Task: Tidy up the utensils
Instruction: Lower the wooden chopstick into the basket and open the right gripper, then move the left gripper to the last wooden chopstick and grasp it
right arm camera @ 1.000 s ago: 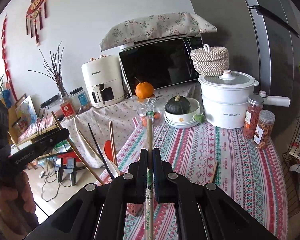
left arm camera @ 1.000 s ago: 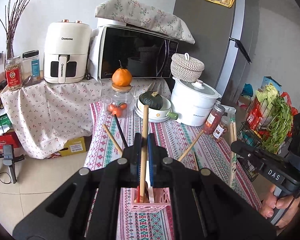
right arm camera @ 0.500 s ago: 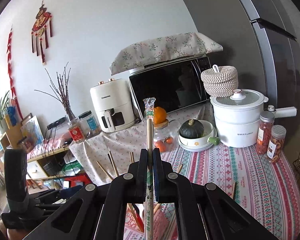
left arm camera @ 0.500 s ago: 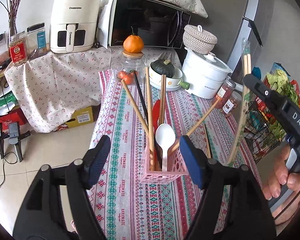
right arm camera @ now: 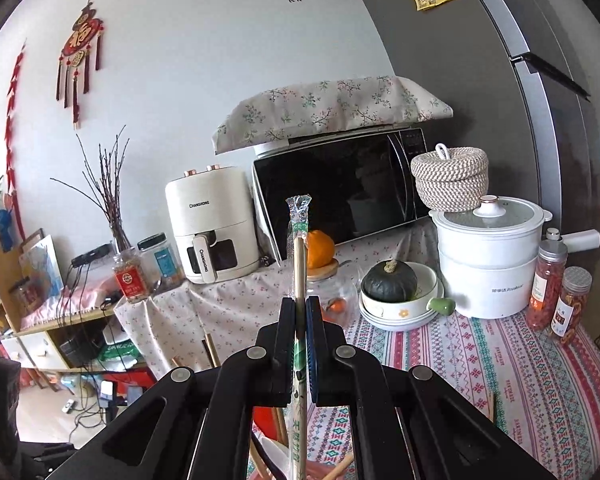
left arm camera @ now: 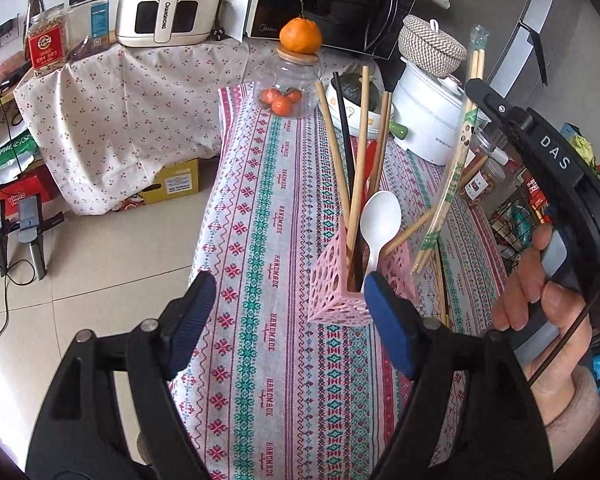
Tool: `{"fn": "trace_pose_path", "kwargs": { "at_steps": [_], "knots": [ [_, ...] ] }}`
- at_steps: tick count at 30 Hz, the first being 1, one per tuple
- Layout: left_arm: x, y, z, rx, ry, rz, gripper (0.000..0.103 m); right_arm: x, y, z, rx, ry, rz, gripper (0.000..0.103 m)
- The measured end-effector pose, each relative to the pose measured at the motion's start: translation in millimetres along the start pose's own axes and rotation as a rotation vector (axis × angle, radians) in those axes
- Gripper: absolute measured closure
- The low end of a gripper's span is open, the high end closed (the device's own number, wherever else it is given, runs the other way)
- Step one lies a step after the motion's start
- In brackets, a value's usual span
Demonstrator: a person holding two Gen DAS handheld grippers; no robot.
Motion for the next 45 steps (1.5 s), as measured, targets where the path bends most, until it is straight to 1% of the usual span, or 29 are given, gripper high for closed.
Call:
{"fn": "trace_pose_path", "kwargs": {
  "at_steps": [3, 7, 11, 12, 13, 14, 16, 18, 19, 20, 22, 25, 26, 28, 30, 32, 33, 40, 42, 45],
  "knots": [
    [-1, -1, 2, -0.006, -0.006, -0.008, 0.026, -14, -3, -7, -0.027, 0.062, 0.002, 0.097],
    [-2, -3, 4, -0.010, -0.011, -0.018, 0.026, -31, -4, -11, -0.043, 0.136, -0.038, 0.097],
    [-2, -4, 6, -0.011, -0.016, -0.024, 0.026, -34, 0, -9, -0.003, 0.138, -0.107, 0.096],
    [-2, -4, 7, -0.012, -0.018, -0.025, 0.026, -32, 4, -8, 0.005, 0.135, -0.110, 0.091],
    [-2, -3, 9, -0.012, -0.020, -0.024, 0.025, -30, 9, -8, 0.016, 0.134, -0.110, 0.082],
    [-2, -3, 10, -0.012, -0.022, -0.021, 0.025, -26, 13, -9, 0.024, 0.134, -0.112, 0.077],
    [-1, -1, 12, -0.010, -0.025, -0.013, 0.022, -17, 25, -8, 0.045, 0.126, -0.107, 0.052],
    [-1, 1, 16, -0.008, -0.029, -0.003, 0.021, -9, 36, -6, 0.057, 0.118, -0.109, 0.041],
    [-1, 2, 19, -0.008, -0.034, 0.001, 0.020, -5, 40, -4, 0.058, 0.117, -0.114, 0.036],
    [-1, 2, 21, -0.008, -0.040, 0.005, 0.020, -2, 44, -3, 0.054, 0.116, -0.121, 0.033],
    [-1, 4, 28, -0.008, -0.055, 0.013, 0.019, 4, 52, 3, 0.052, 0.108, -0.140, 0.022],
    [-1, 4, 38, -0.005, -0.079, 0.020, 0.018, 11, 63, 15, 0.032, 0.087, -0.159, 0.014],
    [-1, 4, 41, -0.004, -0.086, 0.021, 0.017, 13, 66, 20, 0.024, 0.077, -0.169, 0.013],
    [-2, 3, 47, -0.002, -0.099, 0.021, 0.016, 16, 70, 33, 0.018, 0.054, -0.205, 0.006],
    [-2, 3, 53, -0.001, -0.110, 0.019, 0.016, 15, 76, 49, 0.033, 0.015, -0.236, 0.004],
    [-3, 3, 58, 0.000, -0.122, 0.022, 0.015, 15, 78, 65, 0.018, -0.017, -0.279, 0.002],
    [-4, 3, 62, 0.002, -0.129, 0.023, 0.015, 16, 77, 71, -0.003, -0.017, -0.304, 0.001],
    [-9, -1, 88, -0.003, -0.200, 0.010, 0.011, 10, 82, 119, -0.185, -0.015, -0.405, 0.001],
    [-11, -4, 98, -0.004, -0.226, 0.004, 0.010, 6, 81, 137, -0.227, -0.042, -0.442, 0.001],
    [-15, -11, 117, -0.007, -0.265, -0.010, 0.010, 1, 82, 165, -0.250, -0.127, -0.503, 0.001]
  ]
}}
Point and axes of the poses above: each gripper's, at about its wrist camera, not at the fingertips, and y roughly against the way its jaws point, z to its right, x to its top, the point moved 1 cm from there along -y, roughly the way its jaws point, and after that the axes turned 8 degrees about -y, right-handed, at the moved point
